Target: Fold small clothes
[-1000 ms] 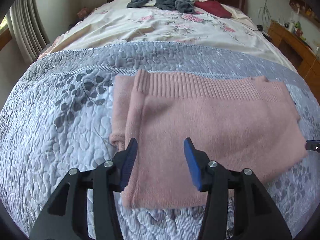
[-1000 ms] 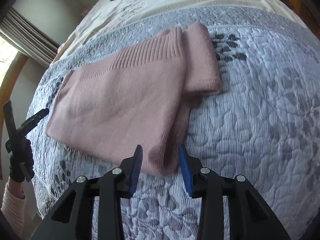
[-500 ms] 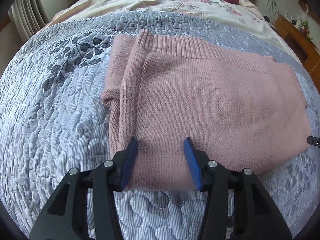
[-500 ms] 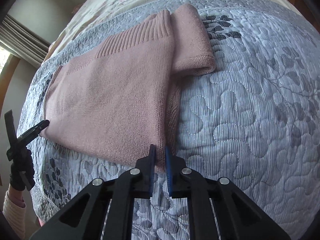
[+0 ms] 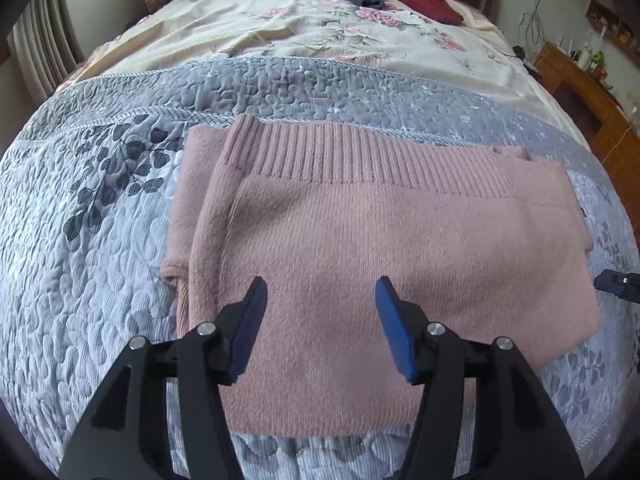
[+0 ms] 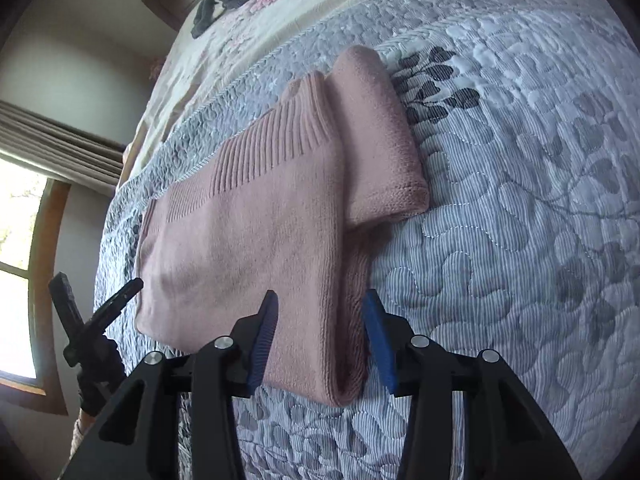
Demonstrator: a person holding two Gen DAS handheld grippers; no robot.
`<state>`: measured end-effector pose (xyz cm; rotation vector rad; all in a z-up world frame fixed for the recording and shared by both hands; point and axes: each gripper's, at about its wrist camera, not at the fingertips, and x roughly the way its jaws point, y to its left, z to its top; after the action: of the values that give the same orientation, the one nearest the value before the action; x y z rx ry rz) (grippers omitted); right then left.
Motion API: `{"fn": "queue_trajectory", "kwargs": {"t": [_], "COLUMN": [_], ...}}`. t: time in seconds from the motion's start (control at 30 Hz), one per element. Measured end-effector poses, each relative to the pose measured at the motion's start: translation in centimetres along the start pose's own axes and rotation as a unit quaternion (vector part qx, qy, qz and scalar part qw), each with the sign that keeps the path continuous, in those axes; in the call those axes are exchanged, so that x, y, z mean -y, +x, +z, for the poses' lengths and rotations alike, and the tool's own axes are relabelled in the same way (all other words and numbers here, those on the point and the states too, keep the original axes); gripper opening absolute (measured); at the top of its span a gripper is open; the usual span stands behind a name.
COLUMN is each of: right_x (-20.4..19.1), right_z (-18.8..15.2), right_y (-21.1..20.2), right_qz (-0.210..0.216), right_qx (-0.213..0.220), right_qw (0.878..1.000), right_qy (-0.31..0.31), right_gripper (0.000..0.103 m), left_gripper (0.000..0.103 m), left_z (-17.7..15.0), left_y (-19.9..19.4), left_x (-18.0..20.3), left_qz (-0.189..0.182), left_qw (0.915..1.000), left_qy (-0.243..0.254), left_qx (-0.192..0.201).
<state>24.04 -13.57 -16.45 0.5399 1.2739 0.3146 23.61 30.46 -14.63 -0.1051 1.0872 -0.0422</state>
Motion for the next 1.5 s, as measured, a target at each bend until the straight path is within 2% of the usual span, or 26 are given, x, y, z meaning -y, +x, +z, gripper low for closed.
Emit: {"fn": "queue_trajectory", "kwargs": {"t": [0.27, 0.57, 0.73, 1.03, 1.17, 1.3, 1.5], "right_x": [2.5, 3.6, 3.4, 2.4, -0.9, -7.1, -18.2], "right_z": [1.1, 2.5, 2.3, 2.5, 3.4, 4.6, 4.3], "right_y": [2.8, 4.7, 4.8, 5.0, 3.6, 2.0, 3.3], "right_qz": [0.051, 0.096, 0.086, 0.060, 0.012, -0.005, -0.025], "right_qx": [-0.006, 0.001, 0.008, 0.012, 0.024, 0.038, 0.018], "right_qw": [0.998, 0.991, 0.992, 0.994, 0.998, 0.999, 0.988], "right_qy": [0.046, 0.092, 0.087, 0.095, 0.052, -0.022, -0.154], "right_gripper": [0.043, 0.029, 0.021, 0.019, 0.017, 0.016, 0.016], "left_gripper": [0.056, 0.058, 0.059, 0.059, 0.059, 0.059, 0.059], "left_z": [0.8, 0.3, 0.2, 0.2, 0.8, 1.0, 1.1], "left_y": [2.7, 3.9, 4.1, 4.4, 3.8, 1.9, -0.9], "left_x": [-0.7, -1.1, -1.5, -1.7, -2.3, -3.3, -4.6], "left_qz": [-0.009, -0.016, -0.027, -0.031, -0.049, -0.070, -0.080], "left_qw": [0.9995, 0.9994, 0.9991, 0.9989, 0.9974, 0.9954, 0.9951], "left_qy": [-0.018, -0.015, -0.020, -0.020, -0.036, -0.058, -0.057], "left_qx": [-0.024, -0.028, -0.027, -0.029, -0.040, -0.029, -0.006]}}
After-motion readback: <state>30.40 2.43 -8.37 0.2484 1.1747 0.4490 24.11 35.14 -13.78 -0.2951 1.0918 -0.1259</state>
